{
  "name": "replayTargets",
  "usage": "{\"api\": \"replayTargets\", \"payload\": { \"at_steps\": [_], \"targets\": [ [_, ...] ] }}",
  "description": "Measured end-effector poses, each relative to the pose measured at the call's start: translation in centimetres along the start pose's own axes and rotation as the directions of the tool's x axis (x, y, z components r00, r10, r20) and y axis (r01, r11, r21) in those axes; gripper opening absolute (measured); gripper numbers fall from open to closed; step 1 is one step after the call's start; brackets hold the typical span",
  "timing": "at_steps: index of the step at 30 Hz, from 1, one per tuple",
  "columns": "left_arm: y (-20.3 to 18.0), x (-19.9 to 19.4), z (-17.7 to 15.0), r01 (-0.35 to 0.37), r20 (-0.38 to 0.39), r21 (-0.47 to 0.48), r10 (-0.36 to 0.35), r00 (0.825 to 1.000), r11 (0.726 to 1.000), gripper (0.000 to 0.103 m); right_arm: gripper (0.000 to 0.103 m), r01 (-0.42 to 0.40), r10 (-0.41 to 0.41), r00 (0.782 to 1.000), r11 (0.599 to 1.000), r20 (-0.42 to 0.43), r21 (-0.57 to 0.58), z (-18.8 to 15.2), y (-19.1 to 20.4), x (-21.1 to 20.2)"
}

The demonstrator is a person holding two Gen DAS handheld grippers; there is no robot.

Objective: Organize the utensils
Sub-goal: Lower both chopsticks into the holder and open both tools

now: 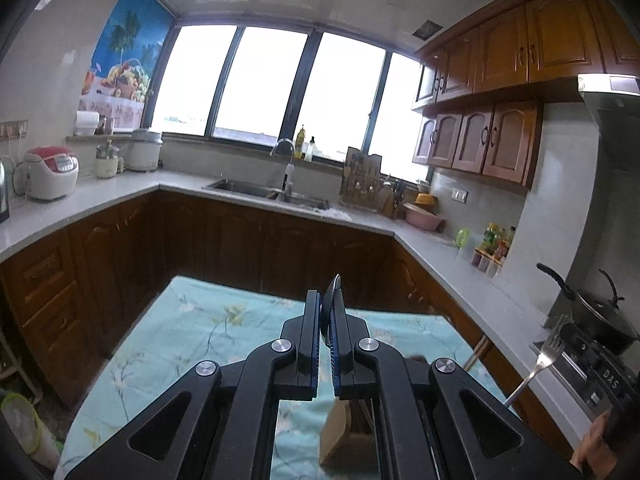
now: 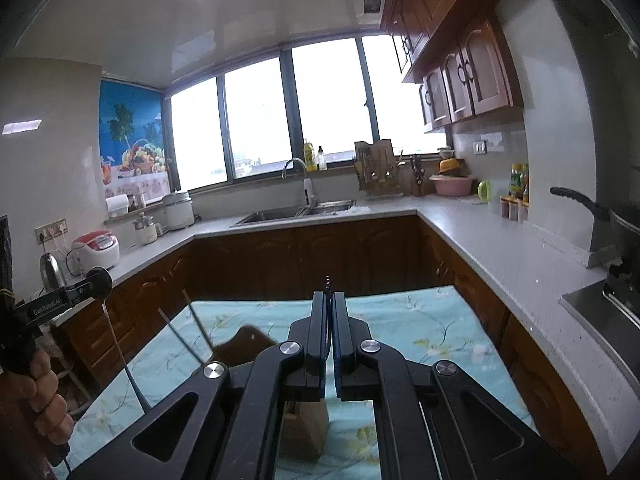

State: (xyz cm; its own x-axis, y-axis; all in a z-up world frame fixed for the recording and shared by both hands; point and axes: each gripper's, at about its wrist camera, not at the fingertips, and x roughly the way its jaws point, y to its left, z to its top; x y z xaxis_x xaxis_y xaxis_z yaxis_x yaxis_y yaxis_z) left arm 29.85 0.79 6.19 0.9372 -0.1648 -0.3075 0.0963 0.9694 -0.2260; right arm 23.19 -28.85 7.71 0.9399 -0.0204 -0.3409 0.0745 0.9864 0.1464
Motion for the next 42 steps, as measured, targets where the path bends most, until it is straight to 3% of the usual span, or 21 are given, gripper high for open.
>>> {"api": "replayTargets", "payload": {
  "at_steps": [8, 18, 23, 30, 42],
  "targets": [
    [-2.1, 2.6, -1.0, -0.051, 0.081, 0.045, 0.048, 0.996, 0.998, 0.003, 0.002, 0.03, -0.03, 0.999, 0.999, 0.032, -0.015, 0.8, -0.3, 2.0],
    [-5.7, 5.6, -5.0, -0.132, 0.126, 0.122, 0.117, 0.985, 0.984, 0.003, 0.002, 0.093, -0.088, 0.995, 0.991, 0.048, -0.099, -0.1, 1.0, 4.3],
    [-7.7, 6.5, -7.1, -0.152, 0.117, 0.184, 0.132, 0.984, 0.971, 0.003, 0.002, 0.101, -0.096, 0.995, 0.982, 0.04, -0.157, -1.3, 2.4, 5.2],
    [-8.6, 7.7, -8.4, -0.12, 0.049, 0.208, 0.112, 0.992, 0.971, 0.003, 0.002, 0.083, -0.085, 0.996, 0.975, -0.003, -0.206, -3.3, 3.8, 6.7],
    [-6.4, 8.5, -6.1, -0.082, -0.03, 0.235, 0.091, 0.995, 0.969, 0.003, 0.003, 0.03, -0.046, 0.995, 0.985, -0.094, -0.17, -5.1, 3.1, 8.4]
  ]
}}
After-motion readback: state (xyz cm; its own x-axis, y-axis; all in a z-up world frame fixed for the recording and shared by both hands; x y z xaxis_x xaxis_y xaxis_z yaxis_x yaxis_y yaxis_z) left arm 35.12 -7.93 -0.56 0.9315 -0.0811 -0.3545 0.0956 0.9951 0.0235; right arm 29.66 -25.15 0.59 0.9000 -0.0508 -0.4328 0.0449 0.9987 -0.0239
